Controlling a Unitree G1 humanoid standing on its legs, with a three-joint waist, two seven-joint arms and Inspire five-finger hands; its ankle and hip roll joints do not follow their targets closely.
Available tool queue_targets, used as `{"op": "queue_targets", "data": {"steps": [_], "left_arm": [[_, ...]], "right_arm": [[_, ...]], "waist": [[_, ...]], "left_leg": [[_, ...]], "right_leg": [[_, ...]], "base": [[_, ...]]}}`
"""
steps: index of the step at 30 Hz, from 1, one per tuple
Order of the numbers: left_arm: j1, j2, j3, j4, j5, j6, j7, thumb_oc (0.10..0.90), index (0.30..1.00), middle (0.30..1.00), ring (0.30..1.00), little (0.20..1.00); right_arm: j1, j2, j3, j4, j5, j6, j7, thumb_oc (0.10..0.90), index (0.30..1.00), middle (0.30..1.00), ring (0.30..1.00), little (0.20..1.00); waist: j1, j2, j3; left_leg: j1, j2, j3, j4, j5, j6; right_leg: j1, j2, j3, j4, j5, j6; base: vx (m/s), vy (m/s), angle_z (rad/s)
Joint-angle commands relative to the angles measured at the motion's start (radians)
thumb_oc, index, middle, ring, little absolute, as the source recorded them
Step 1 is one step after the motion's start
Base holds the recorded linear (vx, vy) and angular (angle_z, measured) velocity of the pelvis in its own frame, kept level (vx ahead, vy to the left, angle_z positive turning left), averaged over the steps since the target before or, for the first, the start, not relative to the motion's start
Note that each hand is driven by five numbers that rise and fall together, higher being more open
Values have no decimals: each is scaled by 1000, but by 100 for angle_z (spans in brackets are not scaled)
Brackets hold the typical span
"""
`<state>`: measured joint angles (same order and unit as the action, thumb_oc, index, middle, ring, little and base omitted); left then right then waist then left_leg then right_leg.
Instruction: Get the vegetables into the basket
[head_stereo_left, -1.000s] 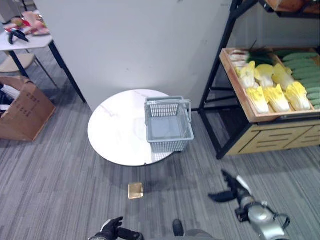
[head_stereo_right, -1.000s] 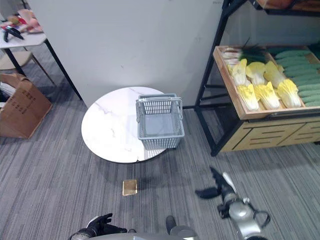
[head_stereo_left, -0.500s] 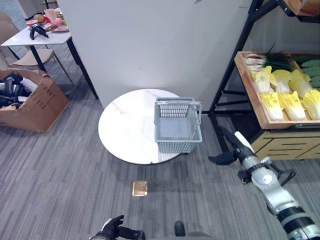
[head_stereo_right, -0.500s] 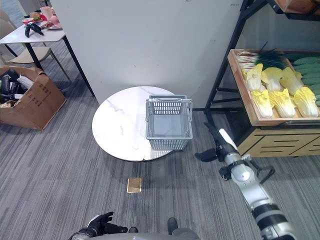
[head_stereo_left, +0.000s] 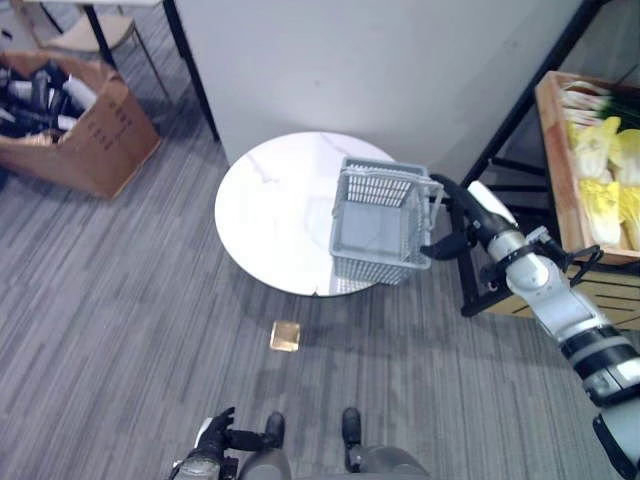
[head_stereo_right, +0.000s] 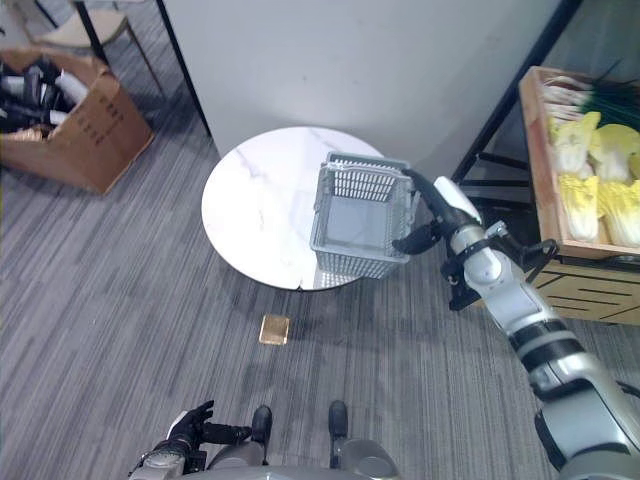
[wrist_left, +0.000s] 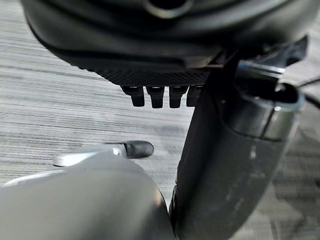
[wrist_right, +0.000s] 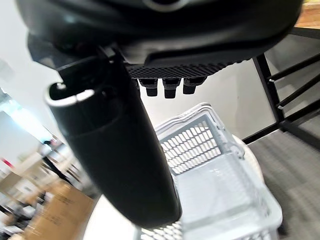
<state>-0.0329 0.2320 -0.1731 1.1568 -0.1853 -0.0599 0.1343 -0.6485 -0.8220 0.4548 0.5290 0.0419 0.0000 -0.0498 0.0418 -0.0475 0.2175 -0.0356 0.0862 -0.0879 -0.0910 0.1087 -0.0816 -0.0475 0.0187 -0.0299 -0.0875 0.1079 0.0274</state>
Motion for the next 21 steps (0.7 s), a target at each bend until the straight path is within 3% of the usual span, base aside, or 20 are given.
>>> {"op": "queue_targets", "data": {"steps": [1, 13, 21], "left_arm": [[16, 73, -43, 99, 10, 27, 87, 900, 1000, 1000, 1000, 1000], [-20, 121, -8, 154, -52, 16, 167, 900, 1000, 1000, 1000, 1000], [-36, 120, 0, 179, -99, 10, 176, 900, 1000, 1000, 1000, 1000]], "right_arm": [[-216, -37, 24, 31, 17, -42, -96, 900, 1000, 1000, 1000, 1000], [-574, -38, 208, 418, 6, -24, -167, 900, 1000, 1000, 1000, 1000], [-720, -31, 275, 625, 24, -14, -178, 900, 1000, 1000, 1000, 1000]], "waist": [[22, -75, 14], [55, -102, 68], [64, -97, 103]], "left_leg": [[44, -41, 12, 4, -55, -25], [-56, -41, -34, 4, -18, -41], [-109, -40, -44, 4, -3, -49]], "right_leg": [[56, -54, 38, 0, -55, 98], [-28, -47, 14, 0, -40, 92], [-84, -44, 11, 0, -29, 90]], "base": [[-35, -19, 6], [-26, -23, 10], [-5, -10, 3]]}}
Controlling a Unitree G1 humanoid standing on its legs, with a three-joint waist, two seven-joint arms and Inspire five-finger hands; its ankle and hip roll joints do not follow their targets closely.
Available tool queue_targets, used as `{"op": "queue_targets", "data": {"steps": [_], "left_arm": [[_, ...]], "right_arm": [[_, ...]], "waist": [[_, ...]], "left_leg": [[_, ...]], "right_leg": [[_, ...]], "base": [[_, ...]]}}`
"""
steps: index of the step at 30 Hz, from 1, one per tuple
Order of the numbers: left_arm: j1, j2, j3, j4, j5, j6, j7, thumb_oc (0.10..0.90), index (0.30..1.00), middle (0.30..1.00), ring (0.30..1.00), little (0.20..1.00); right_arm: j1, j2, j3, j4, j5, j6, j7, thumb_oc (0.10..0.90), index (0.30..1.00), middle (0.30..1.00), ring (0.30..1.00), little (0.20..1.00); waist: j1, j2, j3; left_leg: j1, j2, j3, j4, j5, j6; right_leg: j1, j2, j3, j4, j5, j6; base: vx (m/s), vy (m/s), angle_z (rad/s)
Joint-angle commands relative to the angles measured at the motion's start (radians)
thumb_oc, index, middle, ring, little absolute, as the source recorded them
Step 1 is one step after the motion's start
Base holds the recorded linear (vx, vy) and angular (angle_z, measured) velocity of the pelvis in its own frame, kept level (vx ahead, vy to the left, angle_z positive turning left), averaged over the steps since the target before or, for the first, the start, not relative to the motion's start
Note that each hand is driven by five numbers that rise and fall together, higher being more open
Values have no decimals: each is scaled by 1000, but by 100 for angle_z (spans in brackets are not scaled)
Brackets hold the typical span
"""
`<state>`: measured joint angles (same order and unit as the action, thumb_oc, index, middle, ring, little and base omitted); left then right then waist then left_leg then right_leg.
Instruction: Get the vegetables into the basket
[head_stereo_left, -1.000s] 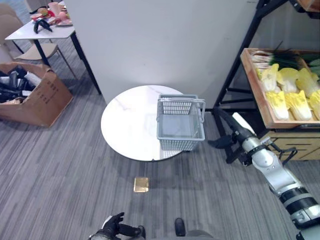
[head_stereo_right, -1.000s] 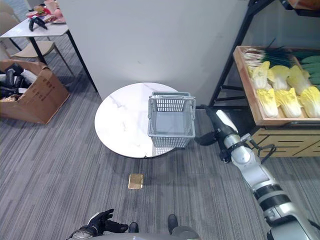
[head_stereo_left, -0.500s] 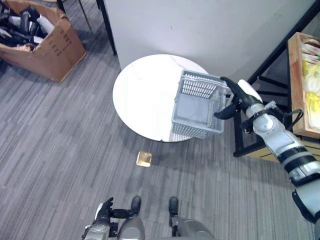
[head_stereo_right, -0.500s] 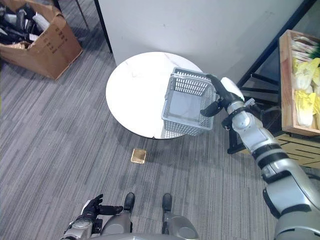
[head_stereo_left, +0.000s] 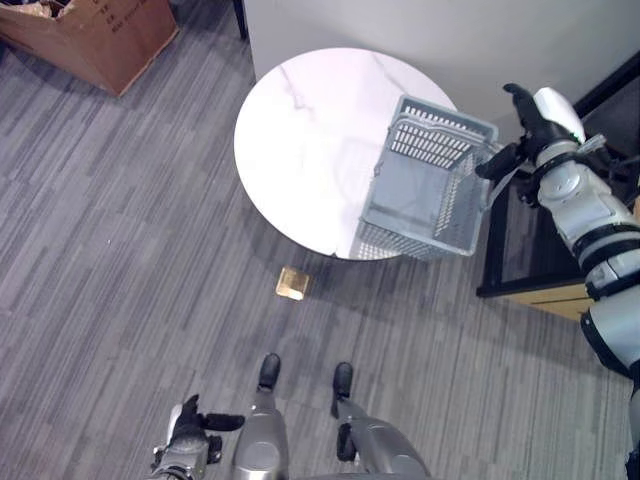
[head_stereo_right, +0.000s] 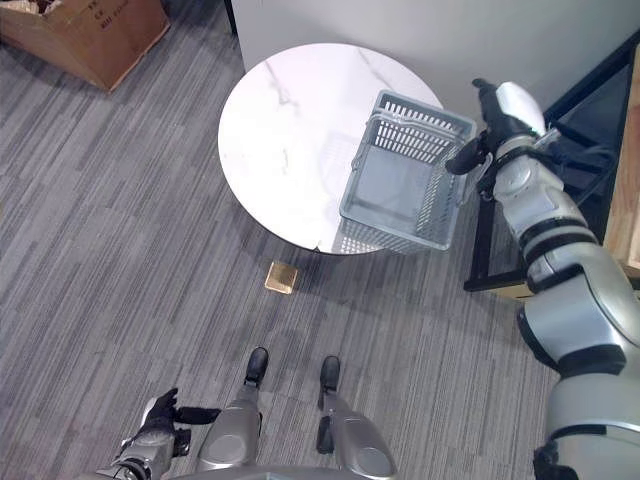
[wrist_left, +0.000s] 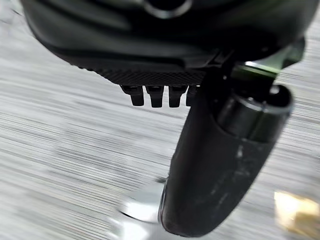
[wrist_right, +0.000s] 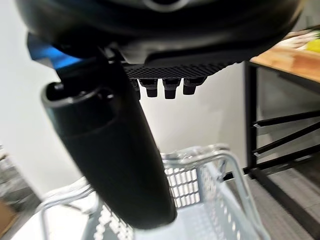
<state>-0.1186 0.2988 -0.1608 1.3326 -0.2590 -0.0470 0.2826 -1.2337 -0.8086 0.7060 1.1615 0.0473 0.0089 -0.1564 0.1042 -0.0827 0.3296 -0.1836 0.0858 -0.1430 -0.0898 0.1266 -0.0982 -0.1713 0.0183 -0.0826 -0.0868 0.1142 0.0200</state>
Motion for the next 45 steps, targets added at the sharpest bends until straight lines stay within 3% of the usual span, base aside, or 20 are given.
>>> {"op": "queue_targets", "data": {"steps": [1, 23, 24, 25, 26, 27, 45], "left_arm": [[47, 53, -16, 8, -27, -4, 29, 900, 1000, 1000, 1000, 1000], [3, 32, -104, -21, -38, -24, 55, 900, 1000, 1000, 1000, 1000], [0, 32, -107, -18, -37, -26, 56, 900, 1000, 1000, 1000, 1000], [0, 31, -107, -19, -41, -29, 59, 900, 1000, 1000, 1000, 1000], [0, 31, -107, -19, -41, -29, 60, 900, 1000, 1000, 1000, 1000], [-3, 27, -109, -24, -42, -30, 66, 900, 1000, 1000, 1000, 1000], [-16, 21, -134, -28, -27, -32, 75, 900, 1000, 1000, 1000, 1000]], "right_arm": [[-150, -41, 31, 6, 19, -21, -72, 900, 1000, 1000, 1000, 1000], [-354, -21, 164, 173, -21, -15, -91, 900, 1000, 1000, 1000, 1000], [-361, -21, 164, 182, -21, -17, -95, 767, 813, 813, 813, 813], [-368, -19, 165, 182, -15, -16, -97, 700, 720, 720, 720, 720], [-368, -18, 165, 182, -15, -16, -97, 594, 572, 572, 572, 572], [-362, -23, 161, 174, -7, -23, -101, 400, 300, 300, 300, 300], [-350, 17, 174, 158, -29, -22, -104, 400, 300, 300, 300, 300]], "waist": [[1, -62, -7], [25, -26, 51], [26, -24, 53], [27, -25, 54], [27, -25, 54], [29, -23, 57], [27, -21, 60]], "left_leg": [[34, -40, 10, 3, -20, -33], [-81, -53, -17, 3, 19, -51], [-88, -53, -18, 3, 20, -52], [-91, -53, -17, 3, 22, -53], [-91, -53, -16, 3, 22, -53], [-96, -53, -17, 3, 24, -54], [-83, -61, -10, 3, 20, -52]], "right_leg": [[35, -42, 63, 0, -36, 98], [-72, -43, 42, 0, -11, 104], [-80, -43, 41, 0, -8, 105], [-82, -41, 43, 0, -7, 105], [-83, -41, 43, 0, -7, 105], [-89, -40, 41, 0, -4, 106], [-81, -47, 34, 0, 1, 105]], "base": [[0, 0, 0], [-18, -9, 4], [-43, -17, 6], [-27, -9, 4], [0, 0, 0], [0, 0, 0], [-3, 8, 0]]}}
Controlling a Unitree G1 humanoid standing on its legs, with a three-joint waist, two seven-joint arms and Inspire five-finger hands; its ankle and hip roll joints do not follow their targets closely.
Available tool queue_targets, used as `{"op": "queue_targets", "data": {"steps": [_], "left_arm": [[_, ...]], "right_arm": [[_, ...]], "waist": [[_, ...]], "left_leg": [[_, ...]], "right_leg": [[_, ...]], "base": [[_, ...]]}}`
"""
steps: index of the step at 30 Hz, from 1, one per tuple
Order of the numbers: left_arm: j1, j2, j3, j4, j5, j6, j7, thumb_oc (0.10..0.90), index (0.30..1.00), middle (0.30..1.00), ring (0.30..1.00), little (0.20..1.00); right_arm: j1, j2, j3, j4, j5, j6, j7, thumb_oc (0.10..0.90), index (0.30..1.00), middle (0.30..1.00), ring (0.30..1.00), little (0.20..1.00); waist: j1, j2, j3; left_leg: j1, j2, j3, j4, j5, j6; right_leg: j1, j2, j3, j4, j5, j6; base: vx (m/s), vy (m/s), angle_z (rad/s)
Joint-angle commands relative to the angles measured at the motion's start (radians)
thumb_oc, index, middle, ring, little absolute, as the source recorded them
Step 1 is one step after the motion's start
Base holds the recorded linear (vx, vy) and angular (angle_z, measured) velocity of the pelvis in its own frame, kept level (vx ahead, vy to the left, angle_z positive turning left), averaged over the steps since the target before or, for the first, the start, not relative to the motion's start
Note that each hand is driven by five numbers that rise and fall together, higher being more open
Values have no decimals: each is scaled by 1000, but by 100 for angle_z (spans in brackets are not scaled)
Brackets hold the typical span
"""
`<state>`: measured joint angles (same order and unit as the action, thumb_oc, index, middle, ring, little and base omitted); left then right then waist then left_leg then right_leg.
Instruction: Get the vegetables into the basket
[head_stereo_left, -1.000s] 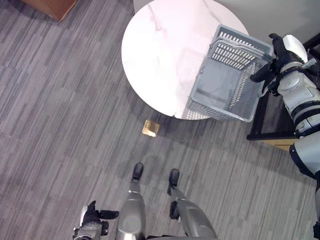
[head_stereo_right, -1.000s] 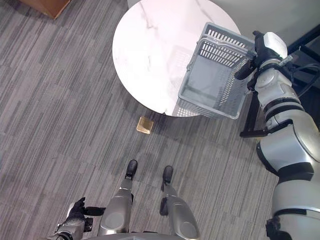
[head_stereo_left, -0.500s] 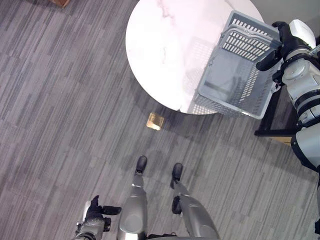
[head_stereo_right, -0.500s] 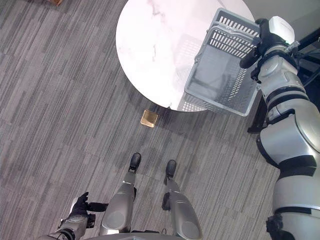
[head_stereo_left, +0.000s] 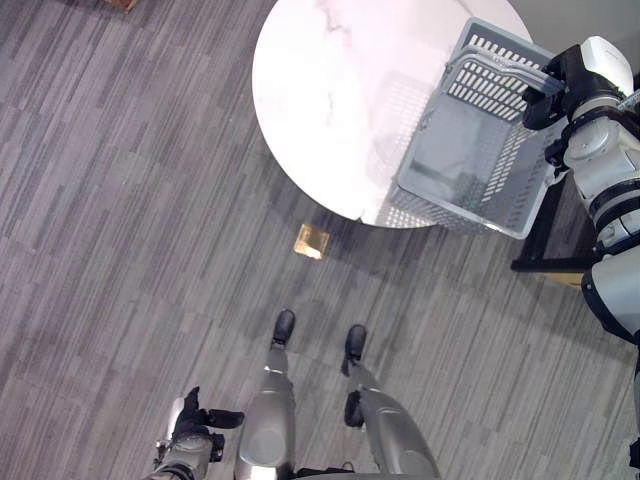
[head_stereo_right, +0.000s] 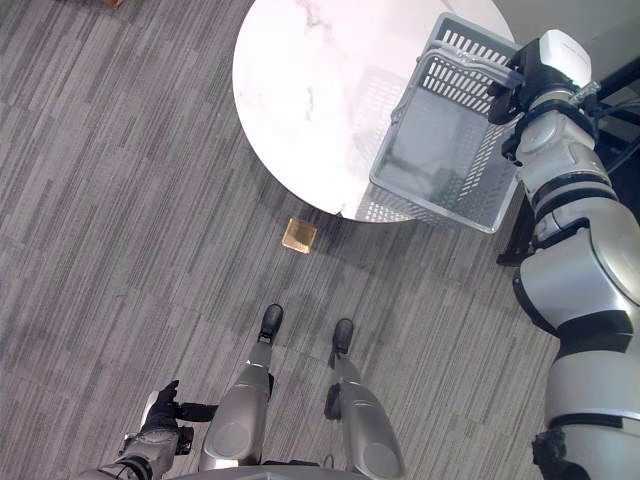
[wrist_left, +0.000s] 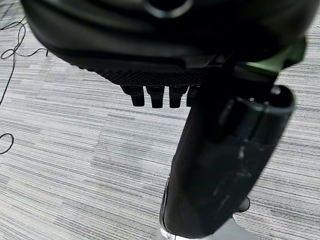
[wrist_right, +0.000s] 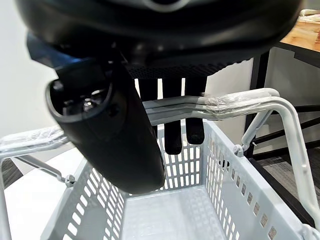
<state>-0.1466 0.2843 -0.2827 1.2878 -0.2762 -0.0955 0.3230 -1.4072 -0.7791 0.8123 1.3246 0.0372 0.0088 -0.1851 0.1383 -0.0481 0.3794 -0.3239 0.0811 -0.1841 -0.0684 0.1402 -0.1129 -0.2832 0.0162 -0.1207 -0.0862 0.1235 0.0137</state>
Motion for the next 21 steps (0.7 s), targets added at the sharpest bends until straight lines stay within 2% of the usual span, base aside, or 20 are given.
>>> {"op": "queue_targets", "data": {"steps": [1, 7, 8, 11, 12, 13, 18, 21], "left_arm": [[12, 35, -12, 17, -10, 17, 35, 900, 1000, 1000, 1000, 1000], [23, 40, -5, 6, 2, 24, 20, 900, 1000, 1000, 1000, 1000], [27, 39, 0, 2, 11, 30, 16, 900, 1000, 1000, 1000, 1000], [37, 39, 4, -9, 27, 37, 12, 900, 1000, 1000, 1000, 1000], [43, 40, 10, -5, 39, 46, 6, 900, 1000, 1000, 1000, 1000], [43, 40, 10, -5, 39, 46, 6, 900, 1000, 1000, 1000, 1000], [68, 35, 45, -12, 68, 70, -9, 900, 1000, 1000, 1000, 1000], [82, 24, 79, -18, 71, 83, -25, 900, 1000, 1000, 1000, 1000]], "right_arm": [[-177, -13, 68, -5, -19, -22, -75, 400, 300, 300, 300, 300], [-139, 8, 72, -41, -63, -15, -55, 400, 300, 300, 300, 300], [-116, 20, 58, -71, -76, -14, -57, 400, 300, 300, 300, 300], [-81, 19, 42, -121, -105, -13, -64, 400, 300, 300, 300, 300], [-52, 13, 34, -175, -136, -13, -59, 400, 300, 300, 300, 300], [-52, 13, 33, -175, -136, -13, -59, 400, 300, 300, 300, 300], [63, -43, -40, -417, -169, -12, -36, 400, 300, 300, 300, 300], [176, -93, -119, -584, -167, -15, -15, 400, 300, 300, 300, 300]], "waist": [[-7, -56, 11], [-13, -77, -26], [-18, -86, -48], [-24, -92, -72], [-35, -97, -102], [-35, -97, -101], [-75, -91, -185], [-101, -76, -235]], "left_leg": [[58, -56, 31, -19, 6, -37], [123, -55, 46, -19, -21, -27], [151, -52, 56, -19, -34, -23], [188, -51, 69, -19, -47, -20], [225, -49, 80, -19, -63, -16], [225, -49, 80, -19, -63, -16], [313, -46, 115, -19, -98, 0], [358, -47, 136, -19, -117, 11]], "right_leg": [[32, -45, 72, -1, -8, 112], [86, -49, 79, -1, -17, 109], [112, -51, 85, -1, -22, 109], [146, -54, 93, -1, -31, 110], [179, -58, 98, -1, -38, 110], [179, -58, 98, -1, -38, 110], [251, -62, 130, -1, -52, 114], [284, -70, 151, 1, -57, 119]], "base": [[0, 0, 0], [51, 25, -1], [37, 20, -4], [72, 45, -12], [78, 56, -22], [103, 79, -20], [63, 75, -18], [60, 74, -32]]}}
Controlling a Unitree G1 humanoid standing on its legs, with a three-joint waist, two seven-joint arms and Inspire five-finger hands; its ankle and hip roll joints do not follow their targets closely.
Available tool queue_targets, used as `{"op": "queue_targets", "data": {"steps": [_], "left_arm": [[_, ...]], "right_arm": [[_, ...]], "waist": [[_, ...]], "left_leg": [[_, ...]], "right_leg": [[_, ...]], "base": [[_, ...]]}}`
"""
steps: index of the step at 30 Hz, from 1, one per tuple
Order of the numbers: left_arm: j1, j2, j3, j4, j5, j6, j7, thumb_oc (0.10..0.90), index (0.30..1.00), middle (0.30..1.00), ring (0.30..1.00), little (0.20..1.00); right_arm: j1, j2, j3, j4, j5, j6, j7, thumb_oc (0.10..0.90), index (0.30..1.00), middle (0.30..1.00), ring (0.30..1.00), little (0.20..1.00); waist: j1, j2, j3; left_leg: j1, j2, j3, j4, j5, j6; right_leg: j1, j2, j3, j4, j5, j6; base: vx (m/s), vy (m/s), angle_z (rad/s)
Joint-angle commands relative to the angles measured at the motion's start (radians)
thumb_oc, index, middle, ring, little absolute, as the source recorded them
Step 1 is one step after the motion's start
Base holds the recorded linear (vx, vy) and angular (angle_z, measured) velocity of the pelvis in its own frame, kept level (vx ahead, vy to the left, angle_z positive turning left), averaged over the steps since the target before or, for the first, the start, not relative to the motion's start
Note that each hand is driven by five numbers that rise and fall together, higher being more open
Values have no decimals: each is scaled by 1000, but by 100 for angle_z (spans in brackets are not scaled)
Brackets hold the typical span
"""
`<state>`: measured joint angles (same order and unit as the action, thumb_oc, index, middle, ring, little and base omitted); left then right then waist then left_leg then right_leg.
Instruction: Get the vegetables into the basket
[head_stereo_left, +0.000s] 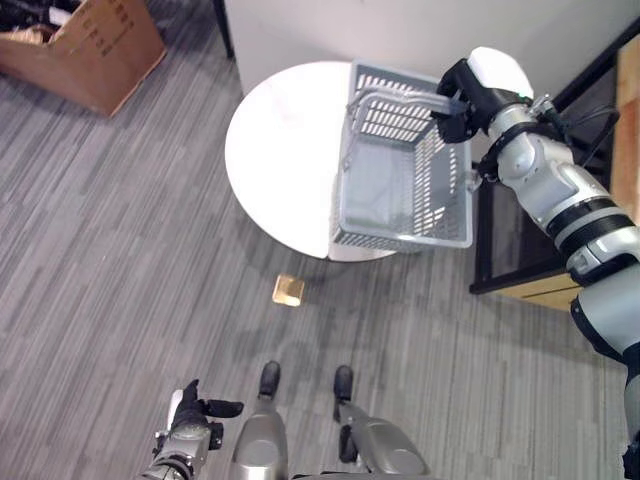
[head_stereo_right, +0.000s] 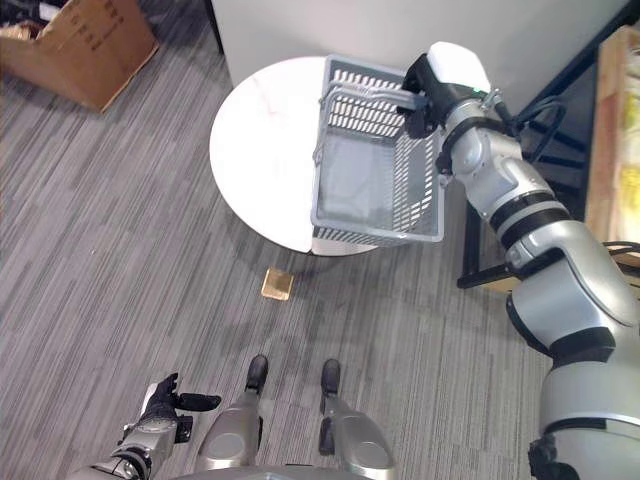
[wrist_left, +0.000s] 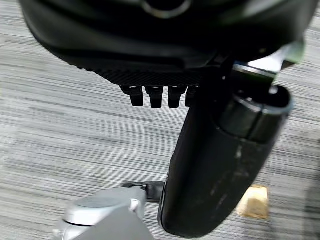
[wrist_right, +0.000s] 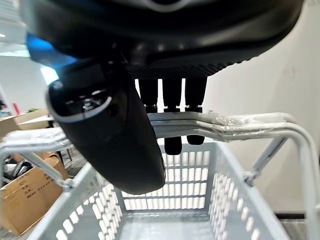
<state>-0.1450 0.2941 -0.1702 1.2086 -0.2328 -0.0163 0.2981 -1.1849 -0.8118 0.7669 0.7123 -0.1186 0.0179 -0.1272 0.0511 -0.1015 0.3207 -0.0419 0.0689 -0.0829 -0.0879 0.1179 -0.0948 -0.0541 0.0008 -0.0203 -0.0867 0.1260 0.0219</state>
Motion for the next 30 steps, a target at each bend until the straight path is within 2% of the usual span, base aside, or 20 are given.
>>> {"op": "queue_targets", "data": {"steps": [1, 6, 8, 10, 13, 16, 22, 30], "left_arm": [[82, 16, -36, 61, 28, 4, 0, 900, 1000, 1000, 1000, 1000], [93, 0, -9, 49, 48, 17, -18, 900, 1000, 1000, 1000, 1000], [97, 0, -8, 50, 49, 19, -20, 900, 1000, 1000, 1000, 1000], [100, -4, -5, 46, 63, 28, -25, 900, 1000, 1000, 1000, 1000], [111, -15, 2, 35, 82, 34, -35, 900, 1000, 1000, 1000, 1000], [117, -19, 0, 28, 98, 39, -44, 900, 1000, 1000, 1000, 1000], [127, -33, -2, 25, 110, 44, -53, 900, 1000, 1000, 1000, 1000], [130, -37, -7, 18, 124, 47, -61, 900, 1000, 1000, 1000, 1000]], "right_arm": [[-39, -62, -79, 23, -13, -22, -73, 400, 300, 300, 300, 300], [156, -118, -222, -198, 7, -39, -37, 400, 300, 300, 300, 300], [188, -126, -241, -228, 5, -40, -30, 400, 300, 300, 300, 300], [254, -143, -279, -297, 6, -44, -8, 400, 300, 300, 300, 300], [396, -159, -351, -368, 3, -55, 14, 400, 300, 300, 300, 300], [479, -178, -392, -388, 6, -60, 38, 400, 300, 300, 300, 300], [637, -160, -477, -386, -2, -61, 55, 400, 300, 300, 300, 300], [720, -144, -525, -295, -21, -50, 41, 400, 300, 300, 300, 300]], "waist": [[-12, -24, -177], [-39, -8, -229], [-39, -6, -236], [-46, -3, -246], [-58, 3, -263], [-63, 7, -269], [-71, 13, -275], [-79, 22, -266]], "left_leg": [[77, -34, 35, 1, -95, -7], [108, -42, 53, 1, -97, 5], [118, -40, 56, 1, -112, 6], [123, -41, 63, 1, -104, 9], [142, -42, 70, 1, -110, 16], [150, -40, 74, 1, -114, 18], [158, -38, 76, 1, -118, 20], [160, -37, 80, 1, -117, 20]], "right_leg": [[56, -55, 51, 1, -59, 110], [73, -63, 67, 6, -51, 115], [81, -62, 69, 5, -63, 115], [81, -64, 75, 6, -53, 116], [90, -63, 85, 9, -54, 117], [95, -63, 86, 10, -57, 118], [105, -65, 89, 7, -60, 120], [104, -64, 89, 2, -57, 120]], "base": [[25, 42, -21], [14, 31, -12], [13, 15, -14], [-5, 10, -19], [5, 2, -2], [3, 3, -9], [-2, -1, -1], [0, 0, 0]]}}
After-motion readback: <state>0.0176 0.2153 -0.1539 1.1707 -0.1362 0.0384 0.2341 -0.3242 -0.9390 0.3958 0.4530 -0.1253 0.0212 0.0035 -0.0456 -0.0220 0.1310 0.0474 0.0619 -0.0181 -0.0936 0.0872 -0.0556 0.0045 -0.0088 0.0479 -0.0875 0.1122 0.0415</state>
